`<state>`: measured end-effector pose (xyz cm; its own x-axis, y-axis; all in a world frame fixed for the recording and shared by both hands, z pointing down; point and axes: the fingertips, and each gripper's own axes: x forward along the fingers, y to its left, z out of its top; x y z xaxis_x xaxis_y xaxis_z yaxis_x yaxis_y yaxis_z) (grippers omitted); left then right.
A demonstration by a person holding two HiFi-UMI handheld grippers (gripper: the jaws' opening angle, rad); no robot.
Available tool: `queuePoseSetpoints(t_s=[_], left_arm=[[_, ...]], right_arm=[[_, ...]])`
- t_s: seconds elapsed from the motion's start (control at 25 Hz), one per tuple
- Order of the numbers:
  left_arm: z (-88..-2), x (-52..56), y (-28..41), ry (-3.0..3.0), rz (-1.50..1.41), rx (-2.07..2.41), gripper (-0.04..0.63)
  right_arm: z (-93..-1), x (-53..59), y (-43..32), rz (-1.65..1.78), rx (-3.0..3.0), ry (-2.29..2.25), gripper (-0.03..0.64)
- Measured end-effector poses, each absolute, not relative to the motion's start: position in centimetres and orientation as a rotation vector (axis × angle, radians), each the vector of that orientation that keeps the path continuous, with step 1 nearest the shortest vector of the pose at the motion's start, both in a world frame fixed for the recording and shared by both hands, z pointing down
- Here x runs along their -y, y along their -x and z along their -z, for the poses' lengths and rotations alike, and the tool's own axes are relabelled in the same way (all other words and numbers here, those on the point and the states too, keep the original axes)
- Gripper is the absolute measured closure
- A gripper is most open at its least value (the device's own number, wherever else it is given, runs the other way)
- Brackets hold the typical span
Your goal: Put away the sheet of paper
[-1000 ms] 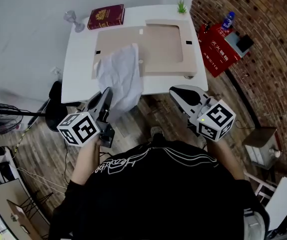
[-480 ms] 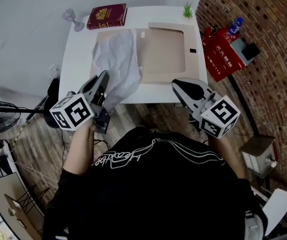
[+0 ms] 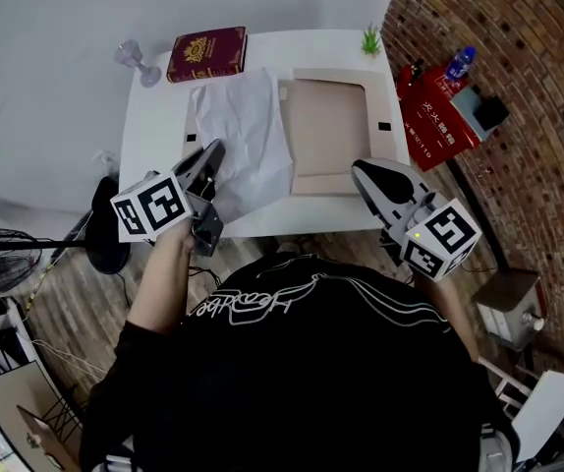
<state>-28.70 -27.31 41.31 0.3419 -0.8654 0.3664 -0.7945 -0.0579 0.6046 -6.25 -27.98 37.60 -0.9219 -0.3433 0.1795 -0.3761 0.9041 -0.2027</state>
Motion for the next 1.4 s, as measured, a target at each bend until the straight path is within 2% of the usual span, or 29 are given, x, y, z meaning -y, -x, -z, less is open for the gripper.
queuePoseSetpoints(t_s=[0.76,1.4], left_arm=[[-53.0,34.0,33.2,-1.704,0.019,1.225,0.565],[-56.3,37.3,31.2,-1.647,0.013,1.127,0.565]], right_arm=[[-39.8,31.7,9.0,-0.454,2.823,-0.767,0.615],[-42.0,32.1,8.3,-0.59,2.792,-0.81,0.614]])
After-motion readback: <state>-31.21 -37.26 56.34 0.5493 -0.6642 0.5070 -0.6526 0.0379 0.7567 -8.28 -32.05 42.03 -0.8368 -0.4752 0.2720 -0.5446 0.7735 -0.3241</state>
